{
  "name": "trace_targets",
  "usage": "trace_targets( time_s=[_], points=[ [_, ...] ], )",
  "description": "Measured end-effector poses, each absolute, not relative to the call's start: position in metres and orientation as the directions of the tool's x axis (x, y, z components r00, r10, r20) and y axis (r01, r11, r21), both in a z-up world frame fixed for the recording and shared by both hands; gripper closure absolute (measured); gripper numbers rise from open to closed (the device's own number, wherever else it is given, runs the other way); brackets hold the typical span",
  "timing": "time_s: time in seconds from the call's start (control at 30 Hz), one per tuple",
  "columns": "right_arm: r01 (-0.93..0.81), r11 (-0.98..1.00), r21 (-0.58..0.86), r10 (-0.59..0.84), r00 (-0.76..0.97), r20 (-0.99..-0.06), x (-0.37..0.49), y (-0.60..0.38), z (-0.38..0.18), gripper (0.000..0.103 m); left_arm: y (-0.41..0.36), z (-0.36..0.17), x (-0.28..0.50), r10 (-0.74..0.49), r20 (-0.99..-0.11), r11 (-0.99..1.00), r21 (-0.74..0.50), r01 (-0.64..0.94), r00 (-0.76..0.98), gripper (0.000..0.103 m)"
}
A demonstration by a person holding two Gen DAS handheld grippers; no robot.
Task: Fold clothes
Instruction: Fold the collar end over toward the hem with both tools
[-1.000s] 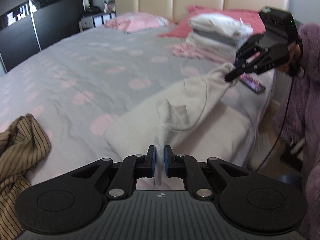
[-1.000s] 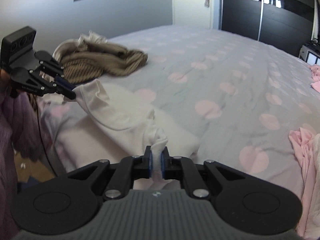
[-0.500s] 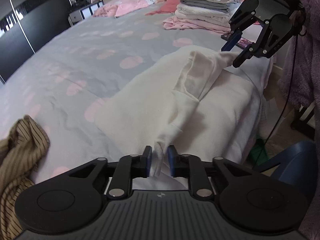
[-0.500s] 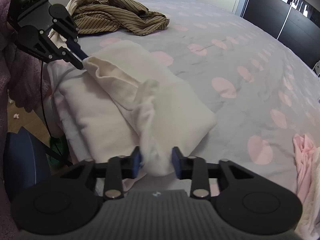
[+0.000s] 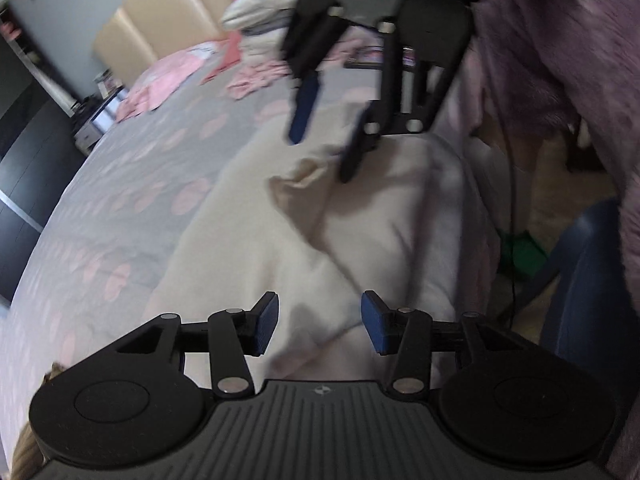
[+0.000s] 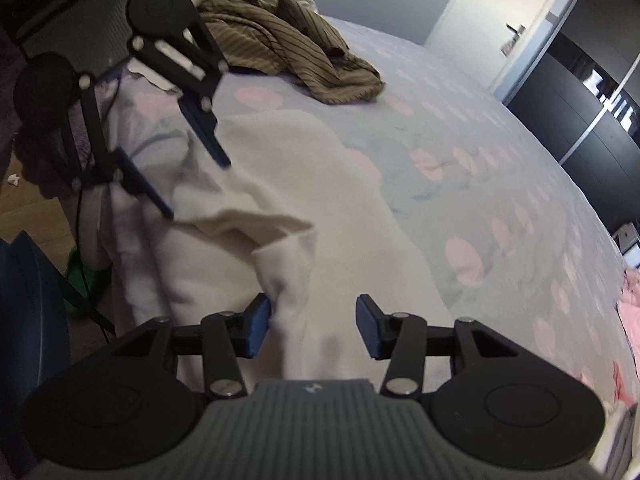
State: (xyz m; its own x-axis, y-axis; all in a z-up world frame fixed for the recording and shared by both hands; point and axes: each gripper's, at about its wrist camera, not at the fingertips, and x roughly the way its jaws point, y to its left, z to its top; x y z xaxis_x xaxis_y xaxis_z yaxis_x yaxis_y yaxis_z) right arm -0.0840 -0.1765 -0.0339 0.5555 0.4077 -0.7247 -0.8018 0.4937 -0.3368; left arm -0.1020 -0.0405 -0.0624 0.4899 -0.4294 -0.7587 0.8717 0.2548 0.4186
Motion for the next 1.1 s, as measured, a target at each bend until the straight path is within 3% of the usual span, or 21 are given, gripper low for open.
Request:
trace_targets(
  time_s=[0.17, 0.27, 0.33, 0.43, 0.7, 0.9, 1.03, 1.1],
  points=[
    [-0.81, 0.472, -0.349, 0.438, 0.559, -0.705, -0.088, -0.169, -0.035, 0.056, -0.041, -0.072, -0.108, -0.416, -0.748, 0.217, 0.471, 0.855, 0.517, 0.059],
    [-0.822, 0.451, -0.347, 0.436, 0.542, -0.719, -0.094, -0.17, -0.038, 0.065, -0.042, -0.075, -0.111, -0.406, -0.747, 0.205, 0.487, 0.849, 0.526, 0.058],
    [-0.826, 0.442, -0.351, 0.431, 0.538, -0.724, -0.099, -0.17, -0.038, 0.08, -0.043, -0.077, -0.114, -0.401, -0.744, 0.181, 0.507, 0.843, 0.534, 0.058],
    [-0.816, 0.478, -0.325, 0.434, 0.541, -0.721, -0.102, -0.175, -0.036, 0.086, -0.046, -0.078, -0.119, -0.396, -0.746, 0.146, 0.525, 0.839, 0.536, 0.058],
    [-0.833, 0.473, -0.286, 0.403, 0.493, -0.771, -0.113, -0.178, -0.047, 0.087, -0.051, -0.078, -0.105, -0.378, -0.771, 0.192, 0.477, 0.858, 0.513, 0.055],
    [-0.841, 0.459, -0.285, 0.389, 0.479, -0.787, -0.115, -0.18, -0.054, 0.087, -0.053, -0.061, -0.074, -0.401, -0.816, 0.385, 0.262, 0.885, 0.416, 0.074],
    [-0.834, 0.477, -0.278, 0.386, 0.483, -0.786, -0.114, -0.184, -0.049, 0.087, -0.04, -0.043, -0.056, -0.446, -0.802, 0.485, 0.156, 0.86, 0.397, 0.093],
    [-0.828, 0.491, -0.272, 0.39, 0.488, -0.781, -0.112, -0.187, -0.044, 0.088, -0.032, -0.032, -0.051, -0.475, -0.785, 0.516, 0.118, 0.848, 0.398, 0.095]
  ],
)
